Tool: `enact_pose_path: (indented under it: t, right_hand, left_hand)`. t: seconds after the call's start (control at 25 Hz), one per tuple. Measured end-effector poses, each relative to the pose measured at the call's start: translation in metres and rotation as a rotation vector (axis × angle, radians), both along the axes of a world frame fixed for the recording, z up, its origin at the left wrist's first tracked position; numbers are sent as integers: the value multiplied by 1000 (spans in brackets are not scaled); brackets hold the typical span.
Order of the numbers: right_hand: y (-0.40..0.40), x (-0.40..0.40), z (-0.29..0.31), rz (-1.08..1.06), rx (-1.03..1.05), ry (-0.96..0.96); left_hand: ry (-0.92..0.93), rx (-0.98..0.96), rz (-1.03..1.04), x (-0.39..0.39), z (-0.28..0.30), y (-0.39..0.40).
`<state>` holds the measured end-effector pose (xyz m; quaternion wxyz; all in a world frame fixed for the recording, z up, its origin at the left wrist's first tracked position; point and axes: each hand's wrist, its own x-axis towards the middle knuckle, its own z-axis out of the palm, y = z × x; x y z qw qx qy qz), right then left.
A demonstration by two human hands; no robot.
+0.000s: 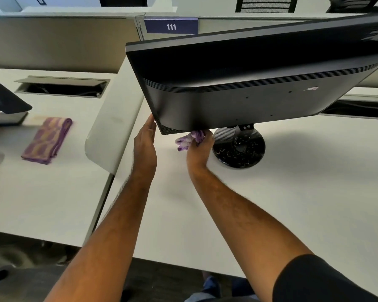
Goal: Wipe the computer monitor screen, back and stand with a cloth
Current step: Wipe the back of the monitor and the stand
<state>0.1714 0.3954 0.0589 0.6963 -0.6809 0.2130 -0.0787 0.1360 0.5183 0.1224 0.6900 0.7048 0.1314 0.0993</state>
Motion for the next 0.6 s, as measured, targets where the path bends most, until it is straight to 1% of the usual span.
enact_pose_path:
  t: [0.08,0.2,0.32,0.4,0.44,0.48,0.52,0.6]
  right_hand:
    - [12,-10,13,64,-92,26]
    - [24,-19,20,197,-137,18]
    - [33,-24,29,501,-156,46]
    - [33,-25,33,682,-247,33]
    - [29,-26,34,730,-284,40]
    - [21,-27,31,733,-287,59]
    - [11,-30,28,687,-266,75]
    - [-15,-36,16,503,-143,53]
  left_hand:
    - [-1,17,1,0,-1,-2]
    - [4,52,1,0,0,-4]
    - [32,88,7,-2,2,-10]
    - [52,87,17,-3,3,-9]
    - [55,89,14,-3,3,-5]
    - [49,92,2,-2,3,-2]
    - [37,89,-16,-2,2,2]
    - [9,74,-40,0,2,6]
